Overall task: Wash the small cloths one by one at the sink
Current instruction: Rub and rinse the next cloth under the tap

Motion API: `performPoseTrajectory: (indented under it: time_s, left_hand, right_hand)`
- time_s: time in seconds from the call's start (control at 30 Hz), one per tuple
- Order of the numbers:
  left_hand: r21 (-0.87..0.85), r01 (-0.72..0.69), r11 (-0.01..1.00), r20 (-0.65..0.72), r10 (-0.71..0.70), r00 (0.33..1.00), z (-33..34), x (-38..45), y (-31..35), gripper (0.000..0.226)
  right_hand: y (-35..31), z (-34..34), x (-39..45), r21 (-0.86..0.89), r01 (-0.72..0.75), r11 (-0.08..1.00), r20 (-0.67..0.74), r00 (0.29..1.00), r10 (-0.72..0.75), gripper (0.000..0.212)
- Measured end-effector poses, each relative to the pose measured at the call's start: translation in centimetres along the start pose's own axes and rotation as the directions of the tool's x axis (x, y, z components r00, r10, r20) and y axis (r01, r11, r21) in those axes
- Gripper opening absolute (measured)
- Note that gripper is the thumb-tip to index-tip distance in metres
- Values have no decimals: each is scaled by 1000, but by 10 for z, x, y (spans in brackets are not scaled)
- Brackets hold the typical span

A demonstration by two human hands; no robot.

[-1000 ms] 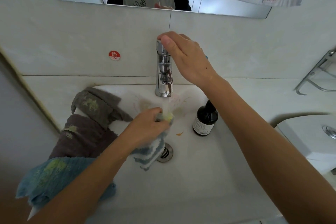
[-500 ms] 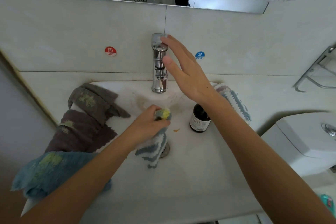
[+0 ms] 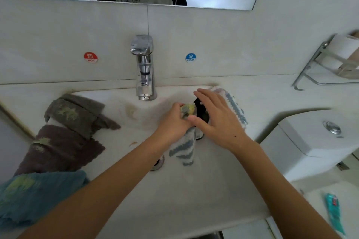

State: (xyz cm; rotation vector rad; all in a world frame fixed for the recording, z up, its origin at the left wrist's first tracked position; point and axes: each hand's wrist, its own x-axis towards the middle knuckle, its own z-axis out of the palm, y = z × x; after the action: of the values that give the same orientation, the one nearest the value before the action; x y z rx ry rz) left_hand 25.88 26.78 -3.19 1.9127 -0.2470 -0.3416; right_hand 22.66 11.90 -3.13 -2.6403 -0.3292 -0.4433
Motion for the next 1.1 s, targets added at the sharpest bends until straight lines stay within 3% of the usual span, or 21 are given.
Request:
performPoseTrajectory:
  time_s: [0.23, 0.63, 1.1]
  left_hand:
    - [-74, -65, 995, -20, 64, 998, 17, -3, 0, 38]
    - [-172, -22, 985, -30, 17, 999, 10, -2, -4, 36]
    - [-161, -23, 987, 36, 29, 999, 12, -1, -9, 34]
  right_hand:
    - [-2, 11, -9, 96, -66, 993, 83, 995, 58, 80]
    - [0, 23, -9, 191, -91, 977, 35, 996, 86, 74]
    - [12, 29, -10, 52, -6, 999, -10, 1000, 6, 70]
